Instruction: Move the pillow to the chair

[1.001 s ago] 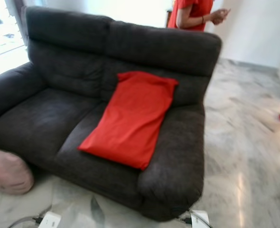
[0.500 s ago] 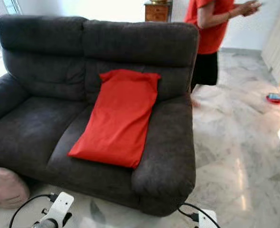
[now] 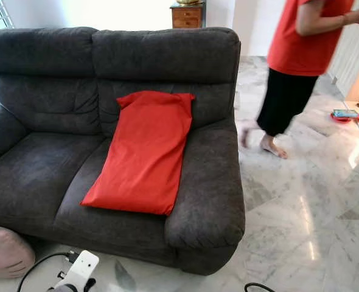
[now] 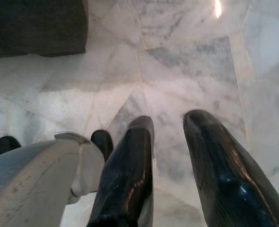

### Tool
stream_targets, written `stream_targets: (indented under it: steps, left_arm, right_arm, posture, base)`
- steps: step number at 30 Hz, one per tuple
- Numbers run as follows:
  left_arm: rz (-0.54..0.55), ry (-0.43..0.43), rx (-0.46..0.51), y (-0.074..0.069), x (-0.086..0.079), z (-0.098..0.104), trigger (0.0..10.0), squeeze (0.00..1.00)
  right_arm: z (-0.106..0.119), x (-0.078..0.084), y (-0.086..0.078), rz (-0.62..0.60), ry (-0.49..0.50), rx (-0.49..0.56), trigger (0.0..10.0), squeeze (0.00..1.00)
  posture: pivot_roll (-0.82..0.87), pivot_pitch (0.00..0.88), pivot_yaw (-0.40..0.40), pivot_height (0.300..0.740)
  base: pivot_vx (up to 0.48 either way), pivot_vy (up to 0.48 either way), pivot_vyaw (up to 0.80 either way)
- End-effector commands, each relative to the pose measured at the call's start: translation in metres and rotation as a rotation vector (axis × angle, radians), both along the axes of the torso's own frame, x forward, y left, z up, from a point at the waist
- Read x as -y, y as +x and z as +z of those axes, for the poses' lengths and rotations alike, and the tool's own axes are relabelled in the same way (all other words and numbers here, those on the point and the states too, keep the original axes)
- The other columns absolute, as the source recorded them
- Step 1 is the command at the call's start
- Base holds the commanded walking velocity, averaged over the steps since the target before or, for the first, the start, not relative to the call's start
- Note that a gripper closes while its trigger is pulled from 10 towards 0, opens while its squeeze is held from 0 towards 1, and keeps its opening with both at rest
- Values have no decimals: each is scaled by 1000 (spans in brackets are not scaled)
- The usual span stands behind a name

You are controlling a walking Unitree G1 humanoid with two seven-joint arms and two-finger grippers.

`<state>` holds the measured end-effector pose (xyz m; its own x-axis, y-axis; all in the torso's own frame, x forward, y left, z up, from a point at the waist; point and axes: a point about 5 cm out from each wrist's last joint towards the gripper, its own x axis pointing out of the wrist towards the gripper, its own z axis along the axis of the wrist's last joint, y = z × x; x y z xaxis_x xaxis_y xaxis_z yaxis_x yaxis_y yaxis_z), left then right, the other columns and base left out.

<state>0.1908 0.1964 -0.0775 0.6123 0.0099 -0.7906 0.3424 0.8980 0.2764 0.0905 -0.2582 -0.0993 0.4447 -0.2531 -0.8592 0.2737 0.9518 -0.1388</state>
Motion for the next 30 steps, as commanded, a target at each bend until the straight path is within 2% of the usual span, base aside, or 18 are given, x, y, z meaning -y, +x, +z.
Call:
stream_targets:
  steps: [1, 6, 10, 11, 12, 14, 20, 27, 30]
  left_arm:
    - [22, 1, -33, -7, 0, -4, 10000, 0]
    - [42, -19, -64, -20, 7, -11, 10000, 0]
    - [84, -23, -68, -24, 3, -12, 10000, 0]
    - [88, -17, -64, -22, 1, -11, 10000, 0]
    - [88, -17, -64, -22, 1, -11, 10000, 0]
    - [110, -9, -53, -18, -3, -9, 10000, 0]
    - [177, 16, 16, 1, -19, 3, 10000, 0]
    - [204, 32, 29, 8, -28, 8, 10000, 0]
    - [209, 32, 24, 5, -29, 7, 10000, 0]
  right_arm:
    - [2, 6, -2, 3, -9, 0, 10000, 0]
    - [4, 15, -4, 6, -23, 1, 10000, 0]
    - [7, 13, 9, 39, -31, 28, 10000, 0]
    - [8, 8, 20, 40, -27, 52, 10000, 0]
    - [8, 8, 20, 40, -27, 52, 10000, 0]
    - [9, -3, 37, 60, -16, 75, 10000, 0]
    - [9, -31, 61, 146, 22, 87, 10000, 0]
    - [11, -34, 64, 128, 26, 112, 10000, 0]
    - [10, -33, 62, 126, 20, 111, 10000, 0]
  posture:
    - [-118, 0, 35, 740]
    - [-133, 0, 45, 740]
    - [-168, 0, 69, 740]
    - [-176, 0, 75, 740]
    - [-176, 0, 75, 740]
    - [-154, 0, 56, 740]
    - [-82, 0, 30, 740]
    - [-78, 0, 65, 740]
    - [-53, 0, 39, 740]
  base:
    - [0, 0, 0]
    - [0, 0, 0]
    - [0, 0, 0]
    - [0, 0, 0]
    - [0, 0, 0]
    - [0, 0, 0]
    - [0, 0, 0]
    - [0, 0, 0]
    - [0, 0, 0]
